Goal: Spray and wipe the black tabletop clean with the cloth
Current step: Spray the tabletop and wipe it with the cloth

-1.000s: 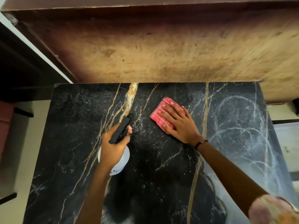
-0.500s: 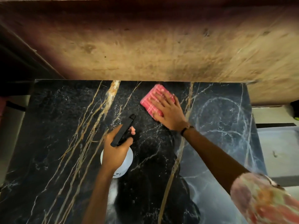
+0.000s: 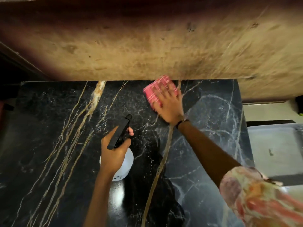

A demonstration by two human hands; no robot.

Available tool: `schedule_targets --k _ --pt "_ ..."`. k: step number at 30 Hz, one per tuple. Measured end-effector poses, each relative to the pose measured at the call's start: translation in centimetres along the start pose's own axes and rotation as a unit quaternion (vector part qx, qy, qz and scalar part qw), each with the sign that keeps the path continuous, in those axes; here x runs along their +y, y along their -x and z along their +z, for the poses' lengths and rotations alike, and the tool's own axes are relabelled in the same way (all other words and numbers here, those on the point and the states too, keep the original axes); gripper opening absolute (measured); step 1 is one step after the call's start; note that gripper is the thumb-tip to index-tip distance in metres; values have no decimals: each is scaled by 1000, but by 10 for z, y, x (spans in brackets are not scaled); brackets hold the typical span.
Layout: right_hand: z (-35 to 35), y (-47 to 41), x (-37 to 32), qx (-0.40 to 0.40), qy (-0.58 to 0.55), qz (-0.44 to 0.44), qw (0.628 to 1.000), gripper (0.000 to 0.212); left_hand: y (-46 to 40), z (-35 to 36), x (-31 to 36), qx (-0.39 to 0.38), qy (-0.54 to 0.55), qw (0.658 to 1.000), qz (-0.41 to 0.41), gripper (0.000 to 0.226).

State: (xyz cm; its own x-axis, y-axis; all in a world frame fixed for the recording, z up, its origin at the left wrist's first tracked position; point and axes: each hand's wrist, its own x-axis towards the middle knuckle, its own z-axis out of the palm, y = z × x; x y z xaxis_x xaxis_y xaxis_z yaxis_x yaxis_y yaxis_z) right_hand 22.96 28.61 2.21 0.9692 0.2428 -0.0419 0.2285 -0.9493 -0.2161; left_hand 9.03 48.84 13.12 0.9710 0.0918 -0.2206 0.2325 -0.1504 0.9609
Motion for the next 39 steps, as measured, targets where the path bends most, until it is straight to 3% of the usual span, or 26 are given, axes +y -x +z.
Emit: schedule_targets --k 3,5,9,13,15,18,20,22,26,30,32,35,37,39 --pt "6 61 3 -5 11 -93 996 58 3 8 3 -1 -9 1000 -1 20" --pt "0 97 31 -3 32 -100 994 60 6 11 5 -1 -7 1000 0 19" --pt "-14 100 89 24 21 22 999 62 17 15 5 -5 -10 1000 5 20" --pt "-15 51 55 16 -28 137 990 69 34 22 5 -6 -3 1000 5 21" --pt "-7 49 22 -4 -24 89 996 68 42 26 5 -1 8 1000 -1 20" --pt "5 93 -18 -30 -6 -50 998 61 51 31 6 3 15 1000 -9 19" --pt "5 140 -20 -36 0 -116 993 59 58 32 6 4 13 1000 -8 18" --pt "2 180 4 -36 12 -127 991 59 65 33 6 5 6 1000 -6 18" --pt "-8 184 67 -16 28 -25 999 63 81 32 4 5 5 1000 -16 20" --pt "-11 126 33 -11 -9 100 995 66 100 34 1 17 2 1000 -18 25" --pt "-4 116 -2 -23 -13 73 997 66 110 36 0 25 1 1000 -18 25" --pt "8 153 -41 -41 -15 -69 997 60 124 38 -2 31 5 999 -26 22" --pt "12 197 -39 -34 -17 -145 989 57 133 39 -7 36 8 999 -34 22" --pt "11 233 -12 -28 -5 -165 986 59 143 38 -10 40 9 998 -37 24"
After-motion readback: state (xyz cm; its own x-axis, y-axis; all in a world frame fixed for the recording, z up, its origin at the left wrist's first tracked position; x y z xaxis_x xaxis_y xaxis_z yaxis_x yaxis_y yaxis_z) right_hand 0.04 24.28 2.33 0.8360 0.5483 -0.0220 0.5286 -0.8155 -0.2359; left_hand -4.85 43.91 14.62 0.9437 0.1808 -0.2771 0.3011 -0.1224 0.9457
